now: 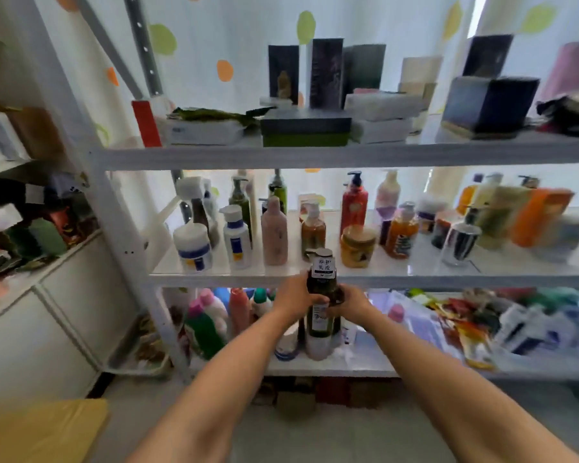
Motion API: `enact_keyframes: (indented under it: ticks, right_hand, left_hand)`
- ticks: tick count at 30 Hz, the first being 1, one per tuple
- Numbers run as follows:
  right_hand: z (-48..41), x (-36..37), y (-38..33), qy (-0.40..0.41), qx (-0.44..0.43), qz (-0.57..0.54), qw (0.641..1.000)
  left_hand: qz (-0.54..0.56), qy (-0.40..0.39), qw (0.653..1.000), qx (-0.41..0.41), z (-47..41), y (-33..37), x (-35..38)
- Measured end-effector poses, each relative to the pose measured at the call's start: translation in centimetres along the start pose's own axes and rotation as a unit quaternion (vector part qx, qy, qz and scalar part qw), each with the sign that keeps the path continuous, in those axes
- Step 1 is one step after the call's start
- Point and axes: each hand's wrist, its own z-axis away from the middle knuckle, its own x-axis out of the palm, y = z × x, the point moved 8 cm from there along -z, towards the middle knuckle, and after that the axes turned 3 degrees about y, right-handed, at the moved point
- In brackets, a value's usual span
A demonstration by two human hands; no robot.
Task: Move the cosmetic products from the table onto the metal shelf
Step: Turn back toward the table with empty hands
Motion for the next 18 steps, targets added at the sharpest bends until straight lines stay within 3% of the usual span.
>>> enact_keyframes:
  ticks: [7,18]
  right_hand:
    - [5.2,-14.9,11.7,0.156,0.072,-0.073,0.982]
    - [12.0,-30.5,25.2,0.33,0.178,-0.117,0.92]
  left_hand:
    - [-0.027,-0.093,0.989,0.109,-2.4,12.3,15.1]
    - [-0.023,-0.2,0.954,0.222,-3.8,25.7,33.2]
